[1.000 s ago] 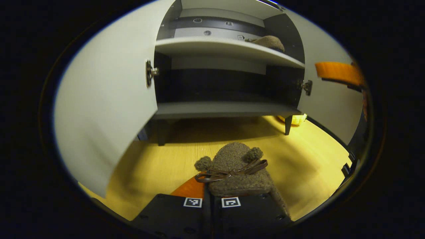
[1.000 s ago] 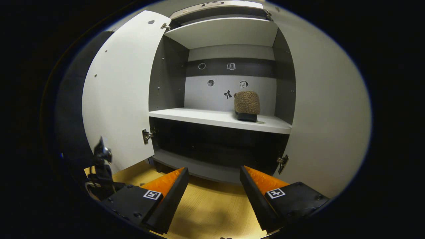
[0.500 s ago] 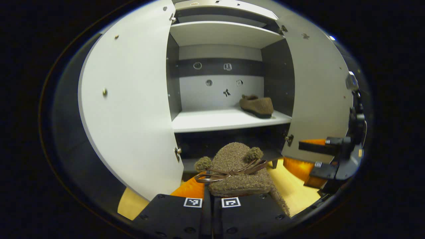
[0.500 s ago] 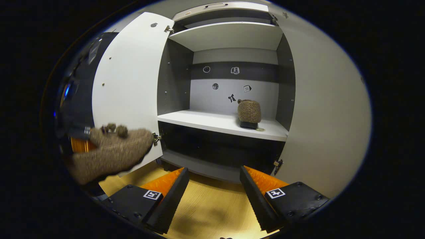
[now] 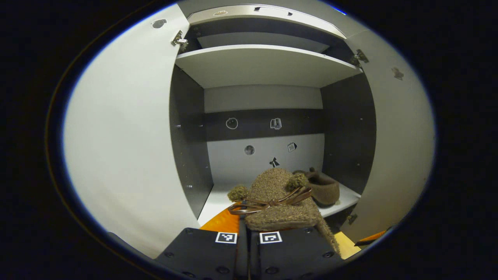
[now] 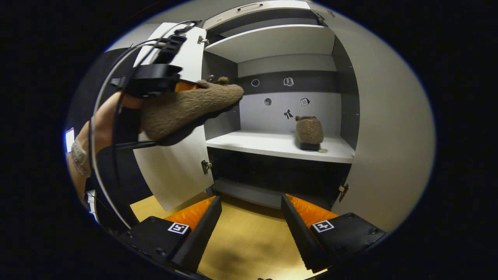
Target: Grab one shoe with the right hand and put it into the shoe cabinet, grab the other shoe with the left hand and put it into the shoe cabinet; then close the right door with the right hand and the left door with the left hand.
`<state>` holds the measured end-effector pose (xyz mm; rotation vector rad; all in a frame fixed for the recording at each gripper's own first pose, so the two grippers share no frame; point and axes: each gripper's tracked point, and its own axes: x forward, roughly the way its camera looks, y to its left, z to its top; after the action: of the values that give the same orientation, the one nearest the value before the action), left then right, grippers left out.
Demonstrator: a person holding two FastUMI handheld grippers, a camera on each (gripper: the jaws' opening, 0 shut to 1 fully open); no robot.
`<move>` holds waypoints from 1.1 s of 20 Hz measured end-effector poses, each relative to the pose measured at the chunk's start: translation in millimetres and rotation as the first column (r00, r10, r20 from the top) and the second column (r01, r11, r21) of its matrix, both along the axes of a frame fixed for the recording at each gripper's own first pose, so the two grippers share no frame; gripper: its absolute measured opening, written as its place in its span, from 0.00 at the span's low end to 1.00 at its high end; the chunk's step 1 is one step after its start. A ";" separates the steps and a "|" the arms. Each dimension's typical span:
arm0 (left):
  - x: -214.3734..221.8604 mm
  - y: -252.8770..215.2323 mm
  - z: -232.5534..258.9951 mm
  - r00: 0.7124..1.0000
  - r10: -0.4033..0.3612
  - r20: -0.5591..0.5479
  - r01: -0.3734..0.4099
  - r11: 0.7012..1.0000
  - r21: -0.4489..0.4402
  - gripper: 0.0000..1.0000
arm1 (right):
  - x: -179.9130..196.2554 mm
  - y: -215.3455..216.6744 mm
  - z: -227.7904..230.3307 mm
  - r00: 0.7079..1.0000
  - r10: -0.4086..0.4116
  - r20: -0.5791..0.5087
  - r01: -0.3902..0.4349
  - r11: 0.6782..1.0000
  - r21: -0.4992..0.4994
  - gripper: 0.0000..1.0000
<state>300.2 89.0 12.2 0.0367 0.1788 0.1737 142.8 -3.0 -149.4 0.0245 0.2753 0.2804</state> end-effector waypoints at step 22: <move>191.9 52.7 -121.2 0.971 -0.003 -0.239 -0.003 1.000 -0.025 0.41 | 28.3 -11.7 -0.7 0.993 0.108 -0.048 -0.108 0.994 0.017 0.98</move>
<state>492.1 141.7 -109.0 0.0323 0.4217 0.1664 171.1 -14.7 -150.1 0.0303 0.3236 0.3896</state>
